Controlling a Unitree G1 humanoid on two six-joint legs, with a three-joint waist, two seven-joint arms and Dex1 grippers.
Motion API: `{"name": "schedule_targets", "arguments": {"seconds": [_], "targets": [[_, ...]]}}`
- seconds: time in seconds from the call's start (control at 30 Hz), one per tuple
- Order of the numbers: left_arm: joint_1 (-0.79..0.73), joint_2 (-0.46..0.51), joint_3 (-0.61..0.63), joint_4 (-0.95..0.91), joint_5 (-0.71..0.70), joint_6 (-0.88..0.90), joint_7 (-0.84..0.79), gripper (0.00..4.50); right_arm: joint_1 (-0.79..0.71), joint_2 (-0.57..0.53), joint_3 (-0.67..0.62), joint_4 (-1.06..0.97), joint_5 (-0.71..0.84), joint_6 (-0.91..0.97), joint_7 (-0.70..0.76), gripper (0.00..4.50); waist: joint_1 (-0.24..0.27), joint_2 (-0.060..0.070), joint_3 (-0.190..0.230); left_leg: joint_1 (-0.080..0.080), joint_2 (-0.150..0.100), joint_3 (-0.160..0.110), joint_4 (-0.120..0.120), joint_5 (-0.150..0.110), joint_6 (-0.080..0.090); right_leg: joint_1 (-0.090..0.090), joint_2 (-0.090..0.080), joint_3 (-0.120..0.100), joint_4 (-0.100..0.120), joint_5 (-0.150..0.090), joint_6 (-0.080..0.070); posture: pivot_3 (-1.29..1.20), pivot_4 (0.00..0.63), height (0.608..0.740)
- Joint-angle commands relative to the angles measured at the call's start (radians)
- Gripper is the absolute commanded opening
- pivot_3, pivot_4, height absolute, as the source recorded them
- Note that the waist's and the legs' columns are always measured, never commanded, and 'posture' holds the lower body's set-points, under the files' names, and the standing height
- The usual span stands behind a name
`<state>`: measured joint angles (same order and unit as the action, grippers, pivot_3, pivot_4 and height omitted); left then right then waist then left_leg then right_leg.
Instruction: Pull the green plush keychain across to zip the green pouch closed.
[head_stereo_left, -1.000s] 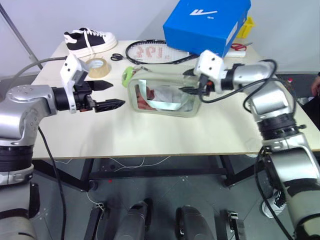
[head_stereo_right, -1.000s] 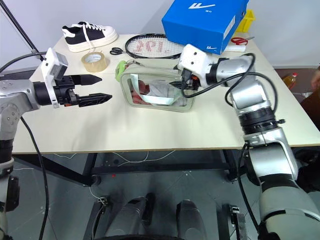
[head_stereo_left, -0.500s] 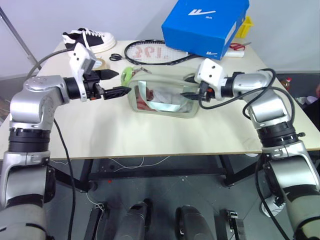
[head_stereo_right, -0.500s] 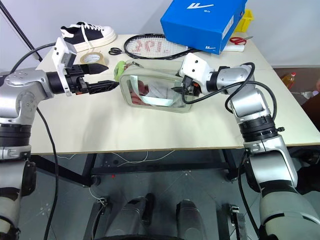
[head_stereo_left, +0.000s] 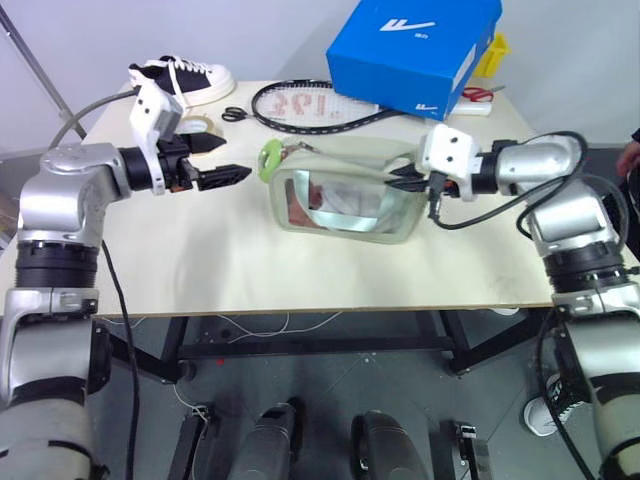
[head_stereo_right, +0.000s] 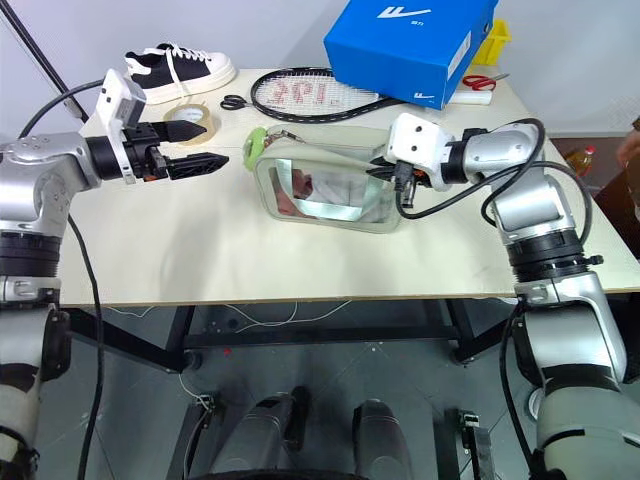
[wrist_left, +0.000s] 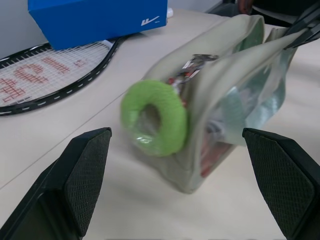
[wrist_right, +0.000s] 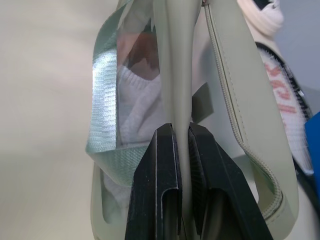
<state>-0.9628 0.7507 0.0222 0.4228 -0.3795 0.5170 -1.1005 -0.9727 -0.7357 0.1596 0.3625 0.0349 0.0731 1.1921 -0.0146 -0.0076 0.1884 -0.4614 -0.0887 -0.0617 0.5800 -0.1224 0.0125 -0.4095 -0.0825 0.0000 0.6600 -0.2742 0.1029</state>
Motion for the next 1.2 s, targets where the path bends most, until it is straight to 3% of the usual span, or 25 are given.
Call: {"name": "schedule_targets", "arguments": {"seconds": [0.03,0.17,0.3,0.5,1.0,1.2], "targets": [[-0.025,-0.032,0.005,0.011,0.014,-0.044,-0.002,4.5,-0.03,-0.005,-0.052,-0.01,0.048,-0.02,0.012,0.06,0.0,0.0,0.0,0.0,0.0,0.0,0.0,0.0,0.0,0.0,0.0,0.0,0.0,0.0,0.0,0.0,0.15,0.74],[-0.035,-0.099,-0.02,0.09,0.078,-0.139,0.036,4.5,-0.015,0.002,-0.05,-0.008,0.046,-0.031,0.011,0.06,0.001,0.0,0.0,0.0,0.0,0.0,0.0,0.0,0.0,0.0,0.0,0.0,0.001,0.0,0.0,0.0,0.15,0.74],[-0.135,-0.209,0.019,0.29,0.113,-0.242,0.178,4.5,-0.014,0.013,-0.049,-0.009,0.047,-0.022,0.003,0.06,0.005,-0.001,0.001,0.0,0.0,0.0,0.002,0.0,0.0,0.0,0.0,0.0,0.001,0.0,0.0,0.0,0.15,0.74],[-0.219,-0.286,0.07,0.43,0.066,-0.22,0.153,4.5,0.007,0.015,-0.046,-0.028,0.047,-0.013,-0.001,0.06,0.002,-0.001,0.001,-0.001,0.0,0.0,0.003,0.0,0.001,0.0,0.0,-0.001,0.002,0.0,0.0,0.0,0.15,0.74],[-0.292,-0.291,0.257,0.472,-0.111,0.056,0.084,4.5,0.041,-0.002,-0.048,-0.069,0.041,0.018,-0.006,0.06,0.001,-0.002,0.001,-0.001,0.0,0.0,0.006,-0.001,0.002,0.001,0.001,-0.001,0.003,0.0,0.001,0.0,0.15,0.74],[-0.27,-0.31,0.237,0.532,-0.041,-0.038,0.173,4.5,0.036,-0.004,-0.049,-0.069,0.042,0.025,-0.007,0.06,0.003,-0.002,0.001,-0.001,0.0,0.0,0.006,-0.001,0.002,0.002,0.001,-0.001,0.003,0.0,0.001,0.0,0.15,0.74]]}}
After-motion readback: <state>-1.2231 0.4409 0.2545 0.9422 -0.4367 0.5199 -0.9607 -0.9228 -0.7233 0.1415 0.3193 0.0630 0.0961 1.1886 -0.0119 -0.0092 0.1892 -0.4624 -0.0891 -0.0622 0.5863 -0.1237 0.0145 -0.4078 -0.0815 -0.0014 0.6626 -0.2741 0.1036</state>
